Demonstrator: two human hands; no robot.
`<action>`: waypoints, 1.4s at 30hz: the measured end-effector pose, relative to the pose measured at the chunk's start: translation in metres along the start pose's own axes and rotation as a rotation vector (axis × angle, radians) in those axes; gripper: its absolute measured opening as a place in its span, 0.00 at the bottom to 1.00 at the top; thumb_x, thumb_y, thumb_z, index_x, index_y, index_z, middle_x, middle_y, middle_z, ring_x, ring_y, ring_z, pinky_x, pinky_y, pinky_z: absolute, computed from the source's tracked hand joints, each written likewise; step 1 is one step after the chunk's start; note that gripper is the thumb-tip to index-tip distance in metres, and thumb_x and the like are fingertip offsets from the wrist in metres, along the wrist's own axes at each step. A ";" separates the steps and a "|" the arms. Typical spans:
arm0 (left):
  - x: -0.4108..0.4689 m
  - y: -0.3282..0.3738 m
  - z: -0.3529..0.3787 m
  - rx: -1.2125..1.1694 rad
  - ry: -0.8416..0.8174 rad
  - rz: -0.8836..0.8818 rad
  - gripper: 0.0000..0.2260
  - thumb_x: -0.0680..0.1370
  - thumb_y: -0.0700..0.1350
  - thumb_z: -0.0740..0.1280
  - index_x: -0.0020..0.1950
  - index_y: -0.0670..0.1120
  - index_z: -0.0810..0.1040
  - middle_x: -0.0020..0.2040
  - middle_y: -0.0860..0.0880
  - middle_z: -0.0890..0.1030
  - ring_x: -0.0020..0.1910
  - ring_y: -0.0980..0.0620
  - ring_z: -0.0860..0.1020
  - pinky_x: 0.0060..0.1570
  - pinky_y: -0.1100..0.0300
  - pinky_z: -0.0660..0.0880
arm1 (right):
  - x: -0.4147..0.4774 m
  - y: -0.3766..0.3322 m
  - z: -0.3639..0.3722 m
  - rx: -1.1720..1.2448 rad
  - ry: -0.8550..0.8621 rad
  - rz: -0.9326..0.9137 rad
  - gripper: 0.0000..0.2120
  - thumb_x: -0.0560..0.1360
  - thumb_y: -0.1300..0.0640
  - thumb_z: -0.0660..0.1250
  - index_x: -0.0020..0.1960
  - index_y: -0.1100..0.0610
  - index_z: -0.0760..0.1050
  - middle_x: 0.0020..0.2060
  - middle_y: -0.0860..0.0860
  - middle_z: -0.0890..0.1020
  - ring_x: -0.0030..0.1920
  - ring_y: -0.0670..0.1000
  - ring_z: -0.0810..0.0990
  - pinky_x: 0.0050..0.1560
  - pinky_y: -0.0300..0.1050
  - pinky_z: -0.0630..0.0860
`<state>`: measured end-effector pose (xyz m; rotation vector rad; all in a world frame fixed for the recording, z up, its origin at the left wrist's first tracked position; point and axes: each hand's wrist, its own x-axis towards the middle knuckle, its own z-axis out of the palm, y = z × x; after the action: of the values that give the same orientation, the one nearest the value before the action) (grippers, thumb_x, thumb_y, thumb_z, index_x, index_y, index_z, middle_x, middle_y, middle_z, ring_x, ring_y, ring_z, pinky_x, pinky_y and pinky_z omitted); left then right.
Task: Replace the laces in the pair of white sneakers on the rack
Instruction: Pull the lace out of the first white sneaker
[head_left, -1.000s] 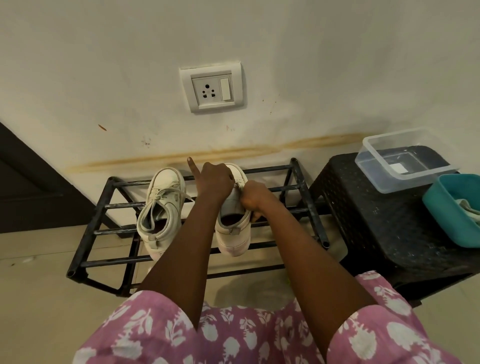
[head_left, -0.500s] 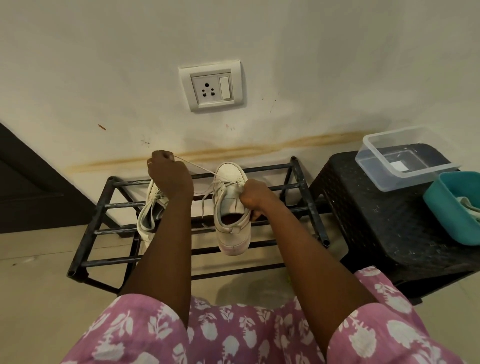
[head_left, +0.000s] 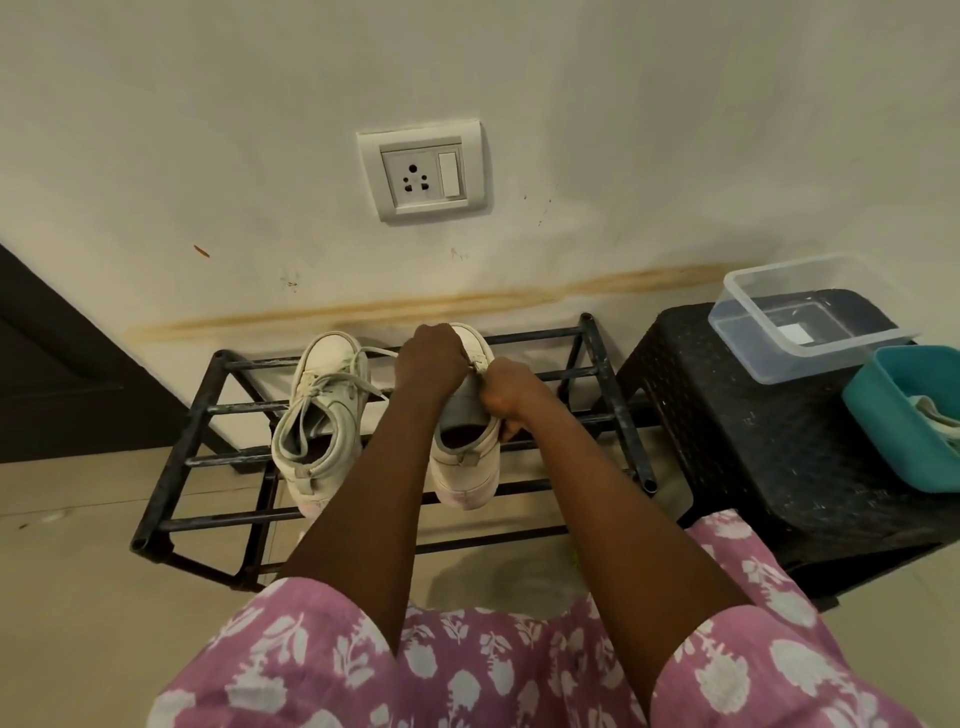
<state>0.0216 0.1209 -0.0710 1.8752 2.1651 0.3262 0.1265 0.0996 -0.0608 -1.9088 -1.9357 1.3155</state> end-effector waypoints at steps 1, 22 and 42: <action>0.000 0.000 0.000 0.008 0.008 -0.013 0.13 0.75 0.42 0.65 0.58 0.42 0.80 0.56 0.41 0.79 0.56 0.43 0.77 0.51 0.54 0.73 | 0.000 0.000 0.000 0.009 -0.004 0.000 0.13 0.78 0.65 0.58 0.62 0.66 0.69 0.52 0.64 0.78 0.44 0.63 0.82 0.41 0.53 0.82; -0.002 -0.040 -0.032 -0.684 0.700 -0.586 0.14 0.77 0.31 0.52 0.60 0.35 0.69 0.60 0.37 0.73 0.60 0.42 0.70 0.48 0.60 0.61 | -0.002 -0.002 0.000 0.061 -0.017 0.035 0.14 0.78 0.67 0.55 0.63 0.69 0.67 0.54 0.67 0.77 0.46 0.66 0.82 0.44 0.59 0.81; -0.007 0.004 0.001 -0.161 0.022 -0.136 0.12 0.75 0.39 0.64 0.54 0.34 0.78 0.53 0.35 0.79 0.54 0.40 0.76 0.49 0.54 0.72 | -0.001 -0.001 0.000 0.013 -0.016 0.010 0.13 0.79 0.66 0.57 0.63 0.67 0.68 0.54 0.65 0.77 0.46 0.64 0.82 0.42 0.55 0.82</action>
<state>0.0261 0.1143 -0.0700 1.6374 2.1957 0.4798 0.1257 0.0994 -0.0597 -1.9103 -1.9223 1.3471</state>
